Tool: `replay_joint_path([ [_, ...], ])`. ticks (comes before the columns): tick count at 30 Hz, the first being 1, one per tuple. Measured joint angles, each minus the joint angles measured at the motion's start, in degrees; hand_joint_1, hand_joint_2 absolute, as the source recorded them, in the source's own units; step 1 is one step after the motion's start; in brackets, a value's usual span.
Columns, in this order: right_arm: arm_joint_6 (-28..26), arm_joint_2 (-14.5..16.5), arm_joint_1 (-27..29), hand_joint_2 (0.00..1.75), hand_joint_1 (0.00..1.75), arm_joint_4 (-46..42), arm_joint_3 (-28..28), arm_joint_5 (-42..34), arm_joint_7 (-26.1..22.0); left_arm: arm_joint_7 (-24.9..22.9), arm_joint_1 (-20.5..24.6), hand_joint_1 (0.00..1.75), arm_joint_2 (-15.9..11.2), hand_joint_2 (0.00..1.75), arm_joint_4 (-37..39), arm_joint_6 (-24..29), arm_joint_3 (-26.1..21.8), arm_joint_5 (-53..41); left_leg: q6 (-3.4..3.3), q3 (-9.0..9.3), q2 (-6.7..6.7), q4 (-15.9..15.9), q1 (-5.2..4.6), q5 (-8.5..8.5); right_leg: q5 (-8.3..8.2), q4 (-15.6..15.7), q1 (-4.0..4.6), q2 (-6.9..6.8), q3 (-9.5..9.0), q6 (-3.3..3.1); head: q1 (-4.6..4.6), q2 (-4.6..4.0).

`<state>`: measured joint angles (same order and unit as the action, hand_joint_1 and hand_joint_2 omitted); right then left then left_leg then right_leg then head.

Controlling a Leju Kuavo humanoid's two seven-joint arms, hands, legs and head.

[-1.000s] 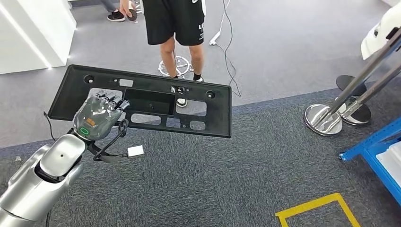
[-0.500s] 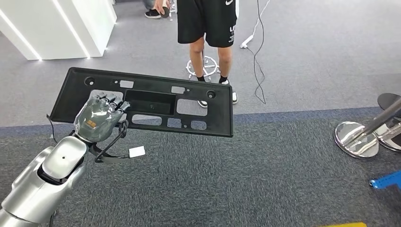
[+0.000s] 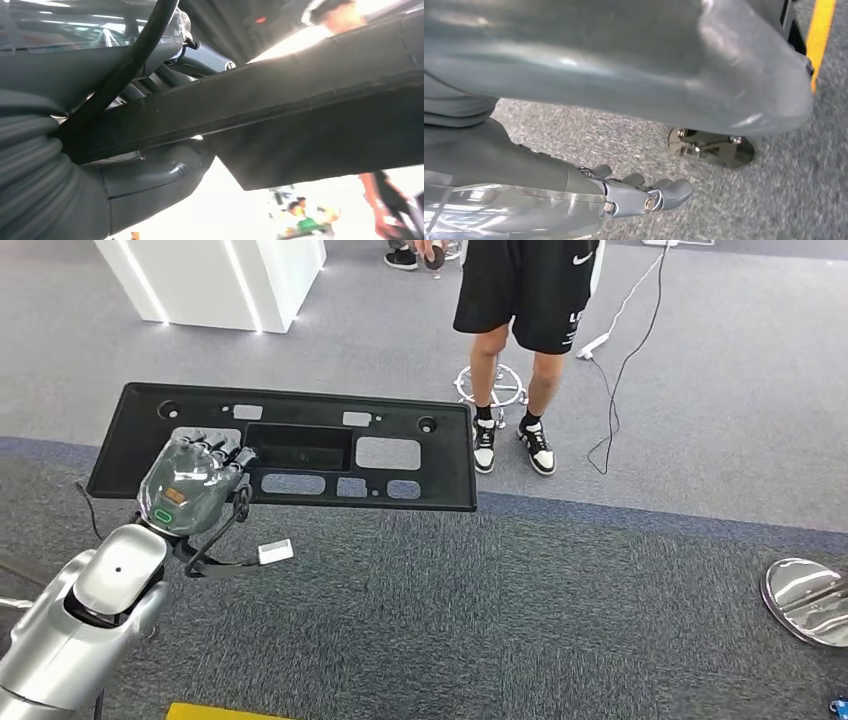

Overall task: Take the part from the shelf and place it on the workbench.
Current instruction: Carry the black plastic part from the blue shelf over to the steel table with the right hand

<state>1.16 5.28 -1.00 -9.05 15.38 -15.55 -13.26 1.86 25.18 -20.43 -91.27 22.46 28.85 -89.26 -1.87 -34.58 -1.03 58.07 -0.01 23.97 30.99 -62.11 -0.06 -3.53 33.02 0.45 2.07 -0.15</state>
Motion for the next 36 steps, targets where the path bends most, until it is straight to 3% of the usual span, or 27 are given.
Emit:
replay_joint_path([
  [2, -0.08, 0.07, 0.18, 0.00, 0.00, 0.00, -0.01, -0.02, 0.01, 0.03, -0.08, 1.75, 0.02, 1.75, 0.02, 0.04, -0.17, 0.05, -0.38, -0.04, 1.23, -0.06, 0.03, -0.08, 3.63, -7.46, -0.21, 2.76, 3.68, 0.08, 0.01, 0.00],
  [3, -0.08, 0.11, 0.23, 0.00, 0.00, 0.00, -0.02, -0.02, 0.02, 0.05, -0.19, 1.75, 0.02, 1.75, 0.03, 0.05, -0.18, 0.07, -0.46, -0.08, 1.95, -0.02, -0.01, -0.07, 4.77, -10.92, -0.23, 3.15, 5.56, 0.12, 0.01, 0.00],
  [4, -0.08, 0.13, 0.25, 0.00, 0.00, 0.00, -0.02, -0.02, 0.03, 0.08, -0.33, 1.75, 0.04, 1.75, 0.03, 0.05, -0.18, 0.07, -0.47, -0.09, 2.76, 0.06, -0.02, -0.06, 4.76, -12.67, -0.24, 3.27, 6.70, 0.15, 0.01, 0.00],
  [5, -0.08, 0.15, 0.26, 0.00, 0.00, 0.00, -0.02, -0.02, 0.03, 0.10, -0.44, 1.75, 0.07, 1.75, 0.04, 0.05, -0.17, 0.08, -0.44, -0.08, 3.61, 0.16, -0.02, -0.03, 3.58, -12.27, -0.27, 3.36, 6.83, 0.13, 0.01, 0.00],
  [6, -0.10, 0.16, 0.26, 0.00, 0.00, 0.00, -0.02, -0.02, 0.04, 0.12, -0.50, 1.75, 0.09, 1.75, 0.04, 0.05, -0.19, 0.09, -0.36, -0.06, 4.47, 0.29, 0.01, 0.02, 1.43, -9.62, -0.32, 3.66, 5.87, 0.05, 0.01, 0.00],
  [8, -0.33, 0.19, 0.33, 0.00, 0.00, 0.01, -0.02, -0.03, 0.05, 0.15, -0.65, 1.75, 0.08, 1.75, 0.04, 0.16, -0.38, 0.22, -0.03, -0.20, 6.00, 0.68, -0.01, 0.22, -2.71, -1.94, -0.59, 5.91, 2.68, -0.20, 0.01, 0.00],
  [10, -1.34, 0.61, 0.36, 0.00, 0.00, 0.02, -0.04, -0.03, 0.05, 0.33, -1.65, 1.75, -0.30, 1.75, -0.17, 0.60, -1.21, 0.68, 0.56, -0.55, 7.20, 0.93, 0.00, 0.32, -4.00, 2.29, -0.74, 7.68, 0.87, -0.33, 0.01, 0.00],
  [12, -3.05, 1.56, 0.17, 0.00, 0.00, 0.02, -0.07, 0.16, 0.05, 1.07, -4.24, 1.75, -1.35, 1.75, -1.01, 1.60, -3.15, 1.35, 1.37, -0.72, 8.17, 0.82, 0.19, 0.25, -3.88, 2.88, -0.61, 7.19, 0.56, -0.63, 0.01, 0.00],
  [13, -3.84, 2.16, 0.09, 0.00, 0.00, 0.01, -0.05, 0.39, 0.07, 1.64, -5.88, 1.75, -2.01, 1.75, -1.60, 2.18, -4.48, 1.64, 1.72, -0.78, 7.86, 1.02, 0.29, 0.44, -3.98, 3.19, -0.59, 6.69, 0.33, -0.93, 0.02, 0.00],
  [15, -4.77, 3.29, 0.08, 0.00, 0.00, -0.01, 0.02, 0.97, 0.11, 2.77, -8.46, 1.75, -3.09, 1.75, -2.62, 3.03, -7.36, 2.06, 2.37, -1.88, 5.41, 3.57, 0.31, 2.09, -4.14, 3.89, -0.60, 5.44, -0.23, -1.59, 0.02, 0.00],
  [17, -5.13, 4.09, 0.12, 0.00, 0.00, -0.01, 0.11, 1.39, 0.16, 3.76, -10.15, 1.75, -3.53, 1.75, -3.32, 3.25, -10.09, 2.27, 2.98, -5.08, 2.62, 10.24, 0.40, 5.40, -3.96, 4.11, -0.48, 3.85, -0.59, -2.09, 0.02, 0.00],
  [18, -5.21, 4.28, 0.10, 0.00, 0.00, 0.00, 0.15, 1.52, 0.19, 4.23, -10.95, 1.75, -3.57, 1.75, -3.59, 3.19, -11.19, 2.26, 3.27, -6.88, 2.10, 13.79, 0.53, 6.73, -3.80, 4.10, -0.42, 2.98, -0.68, -2.25, 0.02, 0.00],
  [19, -5.23, 4.38, 0.06, 0.00, 0.00, 0.00, 0.19, 1.63, 0.21, 4.66, -11.81, 1.75, -3.58, 1.75, -3.78, 3.04, -12.14, 2.21, 3.50, -8.07, 1.82, 16.08, 0.68, 7.22, -3.63, 4.08, -0.38, 2.14, -0.79, -2.32, 0.02, 0.00],
  [20, -5.22, 4.42, 0.00, 0.00, 0.00, 0.00, 0.24, 1.72, 0.22, 5.00, -12.60, 1.75, -3.58, 1.75, -3.91, 2.89, -12.94, 2.15, 3.68, -8.24, 1.62, 16.32, 0.84, 6.65, -3.46, 4.06, -0.36, 1.33, -0.91, -2.29, 0.02, 0.00],
  [21, -5.21, 4.46, -0.04, 0.00, 0.00, 0.00, 0.31, 1.80, 0.23, 5.20, -13.22, 1.75, -3.62, 1.75, -4.03, 2.75, -13.61, 2.09, 3.77, -7.23, 1.31, 14.25, 0.96, 5.14, -3.27, 4.02, -0.35, 0.57, -1.05, -2.21, 0.02, 0.00],
  [23, -5.18, 4.65, -0.14, 0.00, 0.00, -0.01, 0.44, 1.91, 0.23, 5.32, -13.84, 1.75, -3.70, 1.75, -4.33, 2.64, -14.87, 2.08, 3.71, -3.19, -0.68, 6.54, 0.85, 1.69, -2.80, 3.89, -0.21, -0.87, -1.43, -1.87, 0.03, 0.00],
  [25, -5.10, 4.87, -0.27, 0.00, 0.00, -0.01, 0.52, 1.98, 0.23, 5.40, -13.97, 1.75, -3.80, 1.75, -4.63, 2.60, -16.06, 2.10, 3.19, -0.62, -2.14, 1.59, 0.40, 0.35, -2.38, 3.77, 0.07, -2.06, -1.74, -1.37, 0.02, 0.00],
  [26, -5.00, 4.94, -0.39, 0.00, 0.00, -0.02, 0.55, 2.01, 0.23, 5.56, -14.01, 1.75, -3.84, 1.75, -4.70, 2.60, -16.61, 2.12, 2.87, -0.44, -2.09, 1.12, 0.15, 0.53, -2.25, 3.81, 0.19, -2.58, -1.86, -1.12, 0.02, 0.00],
  [28, -4.76, 5.10, -0.68, 0.00, 0.00, -0.08, 0.64, 2.05, 0.23, 6.10, -14.20, 1.75, -3.99, 1.75, -4.80, 2.74, -17.39, 2.24, 2.13, -0.44, -0.73, 0.76, 0.26, 0.31, -1.96, 3.78, 0.19, -3.29, -2.15, -0.59, 0.02, 0.00],
  [30, -4.63, 5.19, -0.89, 0.00, 0.00, -0.16, 0.80, 2.09, 0.22, 6.60, -14.29, 1.75, -4.09, 1.75, -5.03, 3.20, -18.07, 2.43, 1.36, -0.21, 0.44, 0.22, 0.56, 0.04, -0.43, 1.75, -0.03, -1.39, -1.48, -0.13, 0.01, 0.00],
  [32, -4.61, 5.19, -0.93, 0.00, 0.00, -0.20, 0.95, 2.10, 0.22, 6.87, -14.16, 1.75, -4.00, 1.75, -5.21, 3.67, -18.47, 2.55, 0.77, -0.15, 1.50, 0.00, 0.65, -0.05, 3.04, -4.86, -0.23, 1.78, 1.73, -0.01, 0.01, 0.00],
  [34, -4.64, 5.19, -0.93, 0.00, 0.00, -0.20, 1.01, 2.09, 0.30, 7.03, -14.10, 1.75, -3.81, 1.75, -5.22, 3.86, -18.54, 2.58, 0.56, -0.19, 2.80, 0.06, 0.54, -0.02, 5.42, -11.79, -0.21, 2.95, 5.54, -0.11, 0.01, 0.00],
  [35, -4.65, 5.18, -0.92, 0.00, 0.00, -0.20, 1.02, 2.08, 0.38, 7.06, -14.12, 1.75, -3.74, 1.75, -5.22, 3.89, -18.55, 2.58, 0.55, -0.18, 3.57, 0.12, 0.50, -0.01, 4.99, -12.75, -0.18, 3.10, 6.34, -0.21, 0.01, 0.00],
  [36, -4.66, 5.17, -0.93, 0.00, 0.00, -0.20, 1.03, 2.07, 0.49, 7.08, -14.13, 1.75, -3.67, 1.75, -5.22, 3.90, -18.56, 2.59, 0.57, -0.15, 4.38, 0.20, 0.48, 0.00, 3.46, -11.51, -0.16, 3.29, 6.07, -0.36, 0.01, 0.00],
])
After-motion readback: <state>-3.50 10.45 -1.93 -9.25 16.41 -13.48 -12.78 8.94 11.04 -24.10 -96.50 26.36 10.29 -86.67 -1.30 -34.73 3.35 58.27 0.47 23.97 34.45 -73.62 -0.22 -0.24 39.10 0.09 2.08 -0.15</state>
